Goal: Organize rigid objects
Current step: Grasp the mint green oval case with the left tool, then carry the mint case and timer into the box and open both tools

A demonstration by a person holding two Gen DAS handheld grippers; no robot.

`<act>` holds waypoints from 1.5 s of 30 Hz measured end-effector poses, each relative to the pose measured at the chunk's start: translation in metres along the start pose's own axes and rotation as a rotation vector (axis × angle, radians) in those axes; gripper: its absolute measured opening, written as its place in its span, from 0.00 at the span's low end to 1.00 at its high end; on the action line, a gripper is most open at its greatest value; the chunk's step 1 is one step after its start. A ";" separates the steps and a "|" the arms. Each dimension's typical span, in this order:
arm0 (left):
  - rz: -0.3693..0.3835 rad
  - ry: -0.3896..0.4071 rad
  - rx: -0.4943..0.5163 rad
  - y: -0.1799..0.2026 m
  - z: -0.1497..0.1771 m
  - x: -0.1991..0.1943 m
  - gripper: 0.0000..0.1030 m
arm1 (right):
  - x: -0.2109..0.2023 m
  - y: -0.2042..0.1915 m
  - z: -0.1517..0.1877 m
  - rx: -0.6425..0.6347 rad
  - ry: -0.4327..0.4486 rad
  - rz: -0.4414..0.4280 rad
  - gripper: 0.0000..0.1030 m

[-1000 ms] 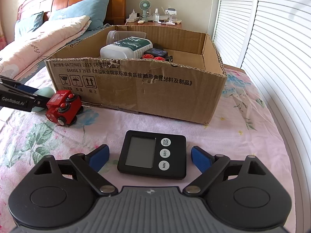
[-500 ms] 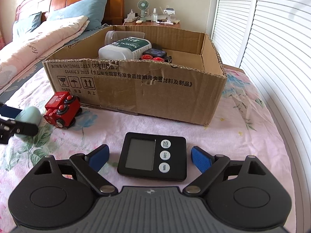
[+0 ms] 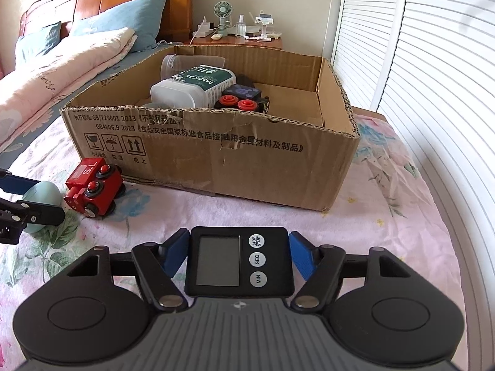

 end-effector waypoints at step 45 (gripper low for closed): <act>0.061 0.132 0.107 0.035 -0.095 -0.051 0.50 | -0.006 0.033 -0.121 -0.063 0.151 -0.021 0.95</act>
Point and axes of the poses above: each gripper's, at about its wrist camera, not at the fingertips, and x roughly the way its jaws point, y to its right, z to its underside, the point moved 3 cm from there along x, roughly the way its jaws point, and after that the axes turned 13 degrees about y, right-handed, at the moved point
